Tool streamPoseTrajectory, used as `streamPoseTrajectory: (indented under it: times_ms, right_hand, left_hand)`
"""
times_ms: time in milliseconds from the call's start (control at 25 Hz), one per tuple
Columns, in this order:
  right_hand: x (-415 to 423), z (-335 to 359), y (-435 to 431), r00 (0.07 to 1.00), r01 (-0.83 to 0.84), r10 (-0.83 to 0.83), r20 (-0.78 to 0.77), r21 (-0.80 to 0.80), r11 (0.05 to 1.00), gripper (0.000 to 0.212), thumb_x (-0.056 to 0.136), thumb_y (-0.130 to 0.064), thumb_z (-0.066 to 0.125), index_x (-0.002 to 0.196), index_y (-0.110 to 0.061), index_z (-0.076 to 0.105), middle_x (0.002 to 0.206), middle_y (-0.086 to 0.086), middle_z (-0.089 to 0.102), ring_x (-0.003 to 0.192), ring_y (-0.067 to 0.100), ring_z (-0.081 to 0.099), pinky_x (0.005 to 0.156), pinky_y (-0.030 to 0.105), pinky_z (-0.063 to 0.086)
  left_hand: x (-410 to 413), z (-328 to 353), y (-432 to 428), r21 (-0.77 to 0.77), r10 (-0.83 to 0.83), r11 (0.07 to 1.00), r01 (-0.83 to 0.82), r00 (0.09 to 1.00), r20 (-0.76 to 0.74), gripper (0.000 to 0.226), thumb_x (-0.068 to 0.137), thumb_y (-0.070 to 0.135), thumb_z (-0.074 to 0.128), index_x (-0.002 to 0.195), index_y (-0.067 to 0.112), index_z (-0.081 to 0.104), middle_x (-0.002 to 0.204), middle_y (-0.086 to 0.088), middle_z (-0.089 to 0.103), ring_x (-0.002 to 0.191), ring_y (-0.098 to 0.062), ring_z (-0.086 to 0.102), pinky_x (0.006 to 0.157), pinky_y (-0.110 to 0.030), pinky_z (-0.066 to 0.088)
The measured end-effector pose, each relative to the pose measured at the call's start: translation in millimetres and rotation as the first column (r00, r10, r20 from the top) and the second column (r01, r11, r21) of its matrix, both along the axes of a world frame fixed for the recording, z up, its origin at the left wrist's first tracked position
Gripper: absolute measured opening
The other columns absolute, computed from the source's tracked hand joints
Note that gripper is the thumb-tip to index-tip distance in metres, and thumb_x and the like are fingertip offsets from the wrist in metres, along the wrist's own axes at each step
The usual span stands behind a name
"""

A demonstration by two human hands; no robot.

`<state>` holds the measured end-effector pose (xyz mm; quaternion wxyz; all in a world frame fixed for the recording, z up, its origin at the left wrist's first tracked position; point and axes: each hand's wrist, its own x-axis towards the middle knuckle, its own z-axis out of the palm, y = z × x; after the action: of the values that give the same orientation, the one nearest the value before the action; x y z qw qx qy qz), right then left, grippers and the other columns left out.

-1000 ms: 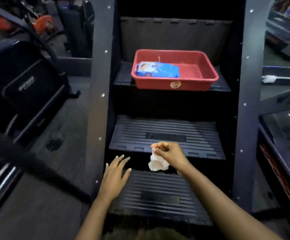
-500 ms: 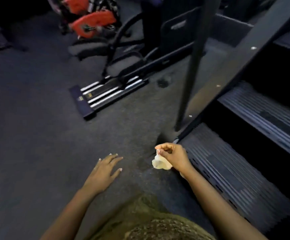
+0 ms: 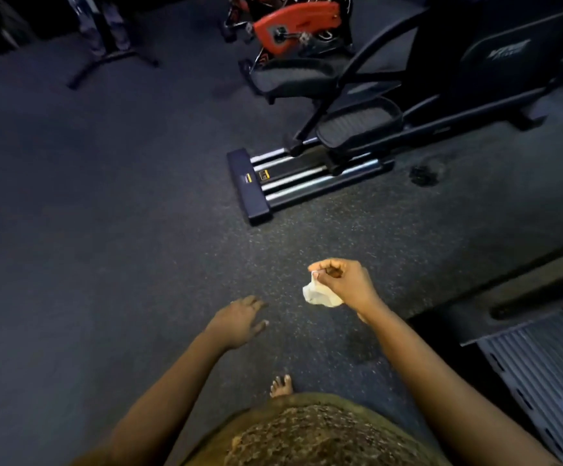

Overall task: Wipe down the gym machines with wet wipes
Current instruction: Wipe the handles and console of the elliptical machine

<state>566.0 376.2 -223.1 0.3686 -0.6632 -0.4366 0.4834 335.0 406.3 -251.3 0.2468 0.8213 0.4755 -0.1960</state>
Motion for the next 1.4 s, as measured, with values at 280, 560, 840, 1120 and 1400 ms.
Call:
streamPoseTrajectory:
  times_ms: [280, 560, 840, 1120, 1400]
  right_hand:
    - [37.0, 19.2, 111.0, 0.976, 0.215, -0.217, 0.033, 0.055, 0.975, 0.013, 0.085, -0.014, 0.067, 0.086, -0.026, 0.070, 0.086, -0.010, 0.070, 0.082, 0.003, 0.065, 0.073, 0.016, 0.051]
    - [176.2, 40.6, 216.3, 0.895, 0.437, -0.444, 0.045, 0.115, 0.892, 0.017, 0.084, -0.013, 0.067, 0.082, -0.029, 0.070, 0.088, -0.009, 0.071, 0.082, 0.000, 0.065, 0.074, 0.017, 0.052]
    - [305.9, 60.9, 283.4, 0.744, 0.667, -0.667, -0.040, 0.100, 0.738, 0.015, 0.086, -0.013, 0.066, 0.084, -0.026, 0.071, 0.088, 0.001, 0.072, 0.084, 0.012, 0.065, 0.079, 0.031, 0.053]
    - [412.4, 85.6, 342.1, 0.597, 0.797, -0.736, -0.320, 0.127, 0.591, 0.016, 0.088, -0.001, 0.058, 0.097, -0.010, 0.068, 0.080, -0.002, 0.071, 0.074, 0.007, 0.065, 0.064, 0.018, 0.051]
    - [508.5, 112.0, 418.7, 0.402, 0.909, -0.802, -0.443, 0.090, 0.406, 0.016, 0.088, -0.004, 0.057, 0.097, -0.011, 0.068, 0.082, 0.001, 0.070, 0.075, 0.011, 0.065, 0.064, 0.022, 0.055]
  left_hand:
    - [62.0, 7.1, 190.5, 0.104, -0.266, 0.961, 0.258, 0.962, 0.069, 0.050, 0.100, 0.037, 0.040, 0.146, 0.020, 0.032, 0.149, -0.004, 0.035, 0.133, -0.022, 0.038, 0.109, -0.036, 0.030]
    - [227.5, 24.1, 347.6, 0.136, -0.481, 0.874, 0.466, 0.871, 0.103, 0.051, 0.100, 0.037, 0.042, 0.147, 0.020, 0.030, 0.151, -0.005, 0.031, 0.135, -0.023, 0.036, 0.108, -0.034, 0.031]
    - [395.4, 72.8, 431.0, 0.094, -0.493, 0.851, 0.517, 0.723, 0.484, 0.050, 0.098, 0.036, 0.048, 0.145, 0.023, 0.036, 0.145, 0.004, 0.040, 0.133, -0.011, 0.038, 0.099, -0.015, 0.027]
    - [548.2, 79.4, 489.5, -0.340, -0.149, 0.735, 0.587, 0.629, 0.763, 0.031, 0.093, 0.032, 0.058, 0.123, 0.038, 0.052, 0.127, 0.008, 0.059, 0.118, -0.002, 0.053, 0.101, -0.025, 0.044]
    - [654.1, 98.6, 564.4, -0.501, 0.071, 0.685, 0.529, 0.636, 0.769, 0.024, 0.079, 0.015, 0.075, 0.100, 0.024, 0.066, 0.099, 0.003, 0.071, 0.086, -0.013, 0.067, 0.074, -0.027, 0.055]
